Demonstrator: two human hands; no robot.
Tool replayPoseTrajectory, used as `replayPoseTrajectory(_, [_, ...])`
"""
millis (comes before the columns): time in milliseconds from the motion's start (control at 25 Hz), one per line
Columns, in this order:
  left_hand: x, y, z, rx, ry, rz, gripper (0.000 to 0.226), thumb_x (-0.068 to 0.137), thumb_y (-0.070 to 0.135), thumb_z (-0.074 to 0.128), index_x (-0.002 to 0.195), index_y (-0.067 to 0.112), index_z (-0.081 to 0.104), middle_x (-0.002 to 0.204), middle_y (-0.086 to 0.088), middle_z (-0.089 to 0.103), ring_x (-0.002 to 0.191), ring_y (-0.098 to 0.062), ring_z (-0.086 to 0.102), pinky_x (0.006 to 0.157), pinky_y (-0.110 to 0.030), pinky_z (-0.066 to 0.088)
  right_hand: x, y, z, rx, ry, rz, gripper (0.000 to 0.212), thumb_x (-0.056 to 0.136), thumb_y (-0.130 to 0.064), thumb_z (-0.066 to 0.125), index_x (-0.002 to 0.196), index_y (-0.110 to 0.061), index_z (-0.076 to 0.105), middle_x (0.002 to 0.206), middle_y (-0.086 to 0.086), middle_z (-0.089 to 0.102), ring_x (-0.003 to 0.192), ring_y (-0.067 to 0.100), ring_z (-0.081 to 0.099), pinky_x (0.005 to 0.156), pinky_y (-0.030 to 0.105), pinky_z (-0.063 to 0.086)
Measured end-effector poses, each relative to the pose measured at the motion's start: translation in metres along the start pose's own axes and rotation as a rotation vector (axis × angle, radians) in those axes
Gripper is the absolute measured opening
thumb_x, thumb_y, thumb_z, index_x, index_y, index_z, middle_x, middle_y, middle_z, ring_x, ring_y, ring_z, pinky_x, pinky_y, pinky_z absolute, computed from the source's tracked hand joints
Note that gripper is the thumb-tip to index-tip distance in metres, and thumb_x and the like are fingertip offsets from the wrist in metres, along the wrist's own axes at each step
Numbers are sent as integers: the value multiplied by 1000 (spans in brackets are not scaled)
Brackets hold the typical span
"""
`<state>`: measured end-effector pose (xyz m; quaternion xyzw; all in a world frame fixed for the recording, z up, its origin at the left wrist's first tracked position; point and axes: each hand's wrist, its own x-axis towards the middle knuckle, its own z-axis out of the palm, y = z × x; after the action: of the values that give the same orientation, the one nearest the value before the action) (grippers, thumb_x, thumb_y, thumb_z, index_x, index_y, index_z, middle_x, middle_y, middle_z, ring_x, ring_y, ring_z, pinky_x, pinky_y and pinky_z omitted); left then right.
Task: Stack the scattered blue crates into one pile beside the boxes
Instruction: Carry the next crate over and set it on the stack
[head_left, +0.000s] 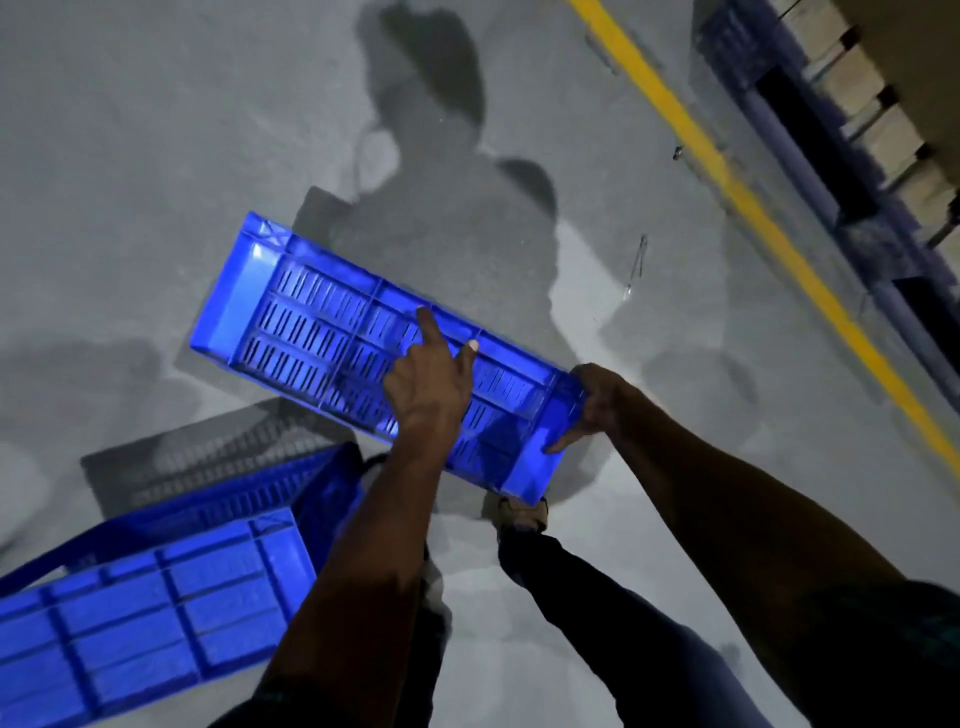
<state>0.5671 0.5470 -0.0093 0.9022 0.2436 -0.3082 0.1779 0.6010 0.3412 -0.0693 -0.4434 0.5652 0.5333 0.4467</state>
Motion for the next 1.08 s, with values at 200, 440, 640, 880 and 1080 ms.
replayPoseTrajectory(200, [-7,-8,13,-463,-20,-457,128,76,87,40,153,3,-18,131,-22,60,113,-42,62,91,-48,51,-16,49,15,148,47,-178,13,99,-10,44,91,-10,54,91,14,57,70,35,57,32,68,37])
replayPoseTrajectory(440, [-20,-27,44,-1112,-33,-809,100,90,28,68,155,3,-4,143,-14,45,96,-36,65,77,-45,59,-26,57,19,-4,217,-580,9,72,-5,63,79,-10,60,82,20,61,41,20,58,28,21,39])
replayPoseTrajectory(640, [-23,-31,65,-1446,37,-875,97,94,16,63,156,14,-12,143,4,30,101,-33,64,67,-44,62,-49,28,5,-340,152,-606,23,84,-5,69,67,-12,55,68,5,53,51,13,51,35,14,38])
replayPoseTrajectory(880, [-43,-49,60,-1446,229,-859,98,90,10,56,154,26,-16,132,-9,41,84,-35,62,40,-29,54,-46,11,18,-195,293,-785,72,60,-72,76,96,-10,71,93,8,75,86,26,73,75,44,62])
replayPoseTrajectory(1080, [-59,-60,57,-1385,144,-819,99,91,10,55,153,29,-21,140,-13,44,90,-35,64,40,-33,55,-38,18,24,-241,415,-781,73,59,-72,77,86,-5,67,86,15,73,79,29,71,73,41,59])
